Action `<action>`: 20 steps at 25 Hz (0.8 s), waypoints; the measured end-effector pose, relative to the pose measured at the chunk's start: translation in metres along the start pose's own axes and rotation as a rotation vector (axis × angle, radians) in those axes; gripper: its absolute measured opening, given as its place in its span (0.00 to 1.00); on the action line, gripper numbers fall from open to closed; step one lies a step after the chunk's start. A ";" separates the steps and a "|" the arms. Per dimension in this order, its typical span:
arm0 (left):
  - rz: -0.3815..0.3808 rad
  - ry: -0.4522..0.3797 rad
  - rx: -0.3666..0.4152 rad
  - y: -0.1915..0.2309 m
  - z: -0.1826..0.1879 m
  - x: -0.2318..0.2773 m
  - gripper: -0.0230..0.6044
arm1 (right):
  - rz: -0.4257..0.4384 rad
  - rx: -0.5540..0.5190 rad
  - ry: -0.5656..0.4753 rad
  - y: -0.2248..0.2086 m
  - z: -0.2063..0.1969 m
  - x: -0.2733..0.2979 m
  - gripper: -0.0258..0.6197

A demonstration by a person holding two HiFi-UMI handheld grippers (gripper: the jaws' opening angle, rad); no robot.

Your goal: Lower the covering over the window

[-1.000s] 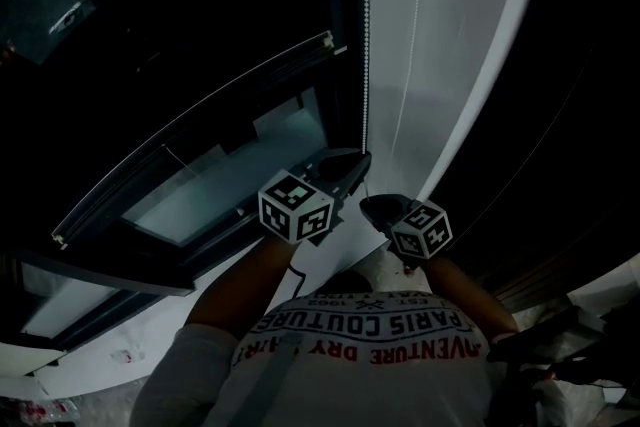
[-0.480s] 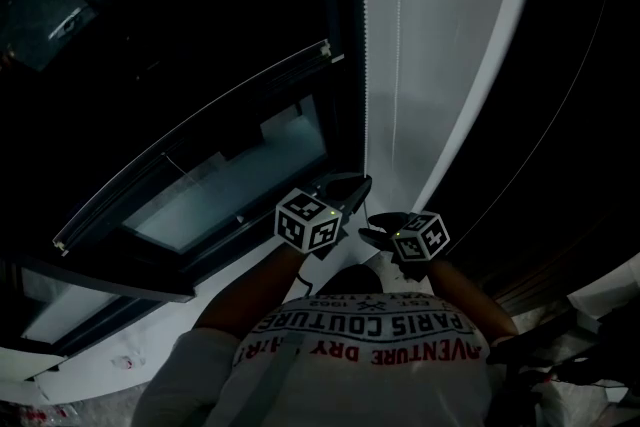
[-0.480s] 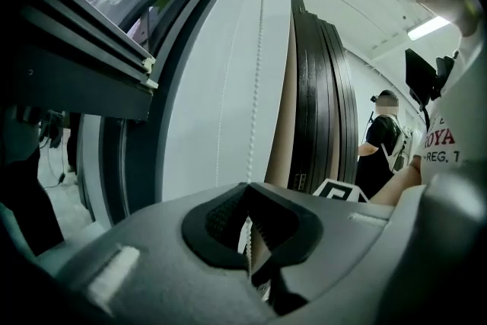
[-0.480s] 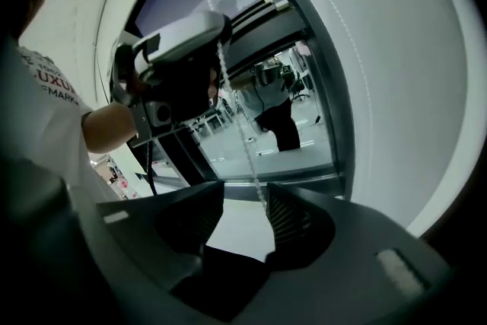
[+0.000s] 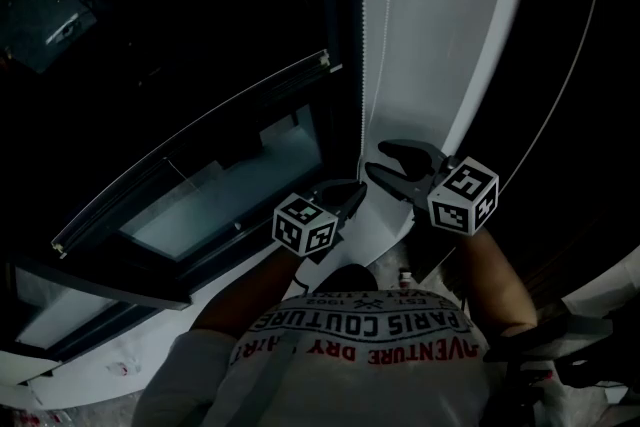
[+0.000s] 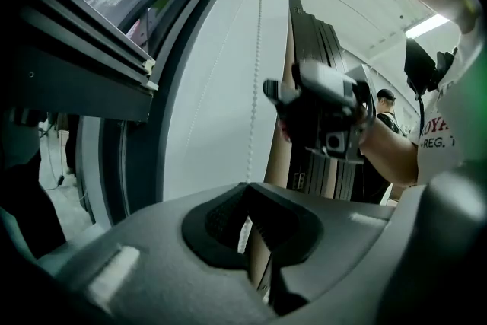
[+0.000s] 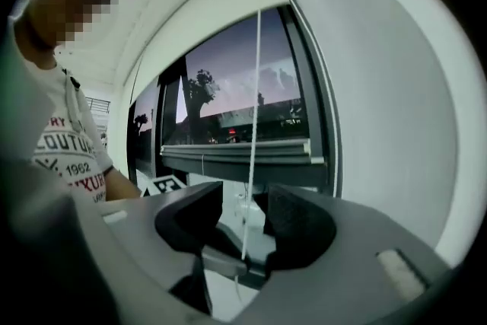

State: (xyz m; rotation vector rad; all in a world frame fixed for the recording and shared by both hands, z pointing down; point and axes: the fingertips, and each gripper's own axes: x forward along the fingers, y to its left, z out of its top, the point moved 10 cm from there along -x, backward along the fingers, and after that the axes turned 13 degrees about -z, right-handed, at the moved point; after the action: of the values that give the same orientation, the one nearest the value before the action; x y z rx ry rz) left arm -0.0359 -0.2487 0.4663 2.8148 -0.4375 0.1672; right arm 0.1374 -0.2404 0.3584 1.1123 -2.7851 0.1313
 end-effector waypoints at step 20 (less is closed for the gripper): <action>-0.028 -0.004 0.024 0.001 -0.003 0.001 0.05 | -0.020 -0.001 -0.136 0.000 0.062 0.021 0.05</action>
State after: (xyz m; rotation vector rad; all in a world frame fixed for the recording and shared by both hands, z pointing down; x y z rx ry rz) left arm -0.0356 -0.2489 0.4699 2.8435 -0.3999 0.1617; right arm 0.1161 -0.2625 0.3002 1.1902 -2.8904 0.0536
